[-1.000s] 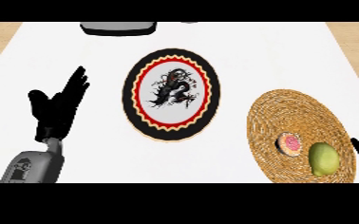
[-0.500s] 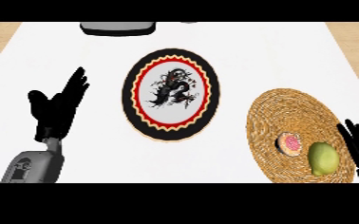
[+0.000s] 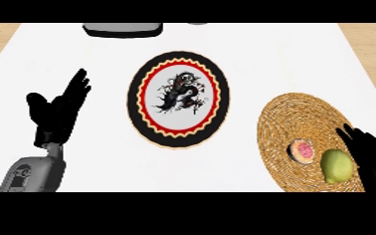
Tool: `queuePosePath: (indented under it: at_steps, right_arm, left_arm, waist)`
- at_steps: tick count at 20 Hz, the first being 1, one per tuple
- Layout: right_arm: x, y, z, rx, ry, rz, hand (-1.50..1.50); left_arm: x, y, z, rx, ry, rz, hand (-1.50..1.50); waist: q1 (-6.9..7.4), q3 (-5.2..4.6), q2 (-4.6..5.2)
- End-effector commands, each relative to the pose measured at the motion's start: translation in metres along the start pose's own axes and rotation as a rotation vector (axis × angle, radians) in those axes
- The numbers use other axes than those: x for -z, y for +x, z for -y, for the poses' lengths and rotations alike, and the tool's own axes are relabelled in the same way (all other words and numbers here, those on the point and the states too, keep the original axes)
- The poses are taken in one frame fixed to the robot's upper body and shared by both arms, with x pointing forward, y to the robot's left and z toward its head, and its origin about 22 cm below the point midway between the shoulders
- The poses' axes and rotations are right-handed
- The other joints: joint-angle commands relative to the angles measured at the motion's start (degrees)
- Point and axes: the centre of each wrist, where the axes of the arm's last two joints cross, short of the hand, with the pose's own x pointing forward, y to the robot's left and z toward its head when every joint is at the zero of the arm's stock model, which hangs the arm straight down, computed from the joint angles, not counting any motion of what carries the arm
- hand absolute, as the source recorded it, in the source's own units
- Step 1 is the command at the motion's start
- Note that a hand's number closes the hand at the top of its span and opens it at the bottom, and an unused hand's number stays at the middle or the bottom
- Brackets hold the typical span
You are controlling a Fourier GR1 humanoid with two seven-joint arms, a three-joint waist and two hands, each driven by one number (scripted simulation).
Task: Pick the lemon from the placemat and place it in the plate
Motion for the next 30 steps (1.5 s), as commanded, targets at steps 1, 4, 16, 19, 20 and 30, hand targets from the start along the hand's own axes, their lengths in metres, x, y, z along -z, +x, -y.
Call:
queuePosePath:
  at_steps: [1, 4, 16, 19, 20, 30]
  right_arm:
    - [0.017, 0.012, -0.001, -0.027, 0.075, 0.045, 1.5]
    - [0.007, 0.001, -0.015, -0.004, 0.047, 0.101, 1.5]
    - [0.007, 0.109, -0.025, 0.128, 0.016, 0.288, 1.5]
    - [0.008, 0.144, -0.032, 0.198, 0.184, 0.481, 1.5]
    - [0.005, 0.152, -0.031, 0.208, 0.216, 0.536, 1.5]
    - [0.009, 0.23, 0.057, 0.396, -0.159, 0.504, 1.5]
  left_arm:
    - [-0.007, -0.004, -0.002, -0.011, -0.009, -0.016, 0.0]
    - [-0.009, -0.008, -0.01, -0.007, 0.001, -0.005, 0.0]
    - [-0.001, 0.006, 0.009, -0.002, -0.029, 0.017, 0.0]
    - [0.001, 0.01, 0.013, 0.017, -0.069, 0.037, 0.0]
    - [0.002, 0.01, 0.018, 0.007, -0.081, 0.038, 0.0]
    - [0.002, 0.003, 0.022, 0.006, -0.073, 0.005, 0.0]
  waist:
    - [0.6, 1.15, 0.32]
    - [0.41, 1.18, 0.32]
    - [1.75, 1.12, 0.53]
    - [6.39, 1.18, 2.16]
    - [7.15, 1.11, 2.71]
    - [4.07, 1.1, 0.1]
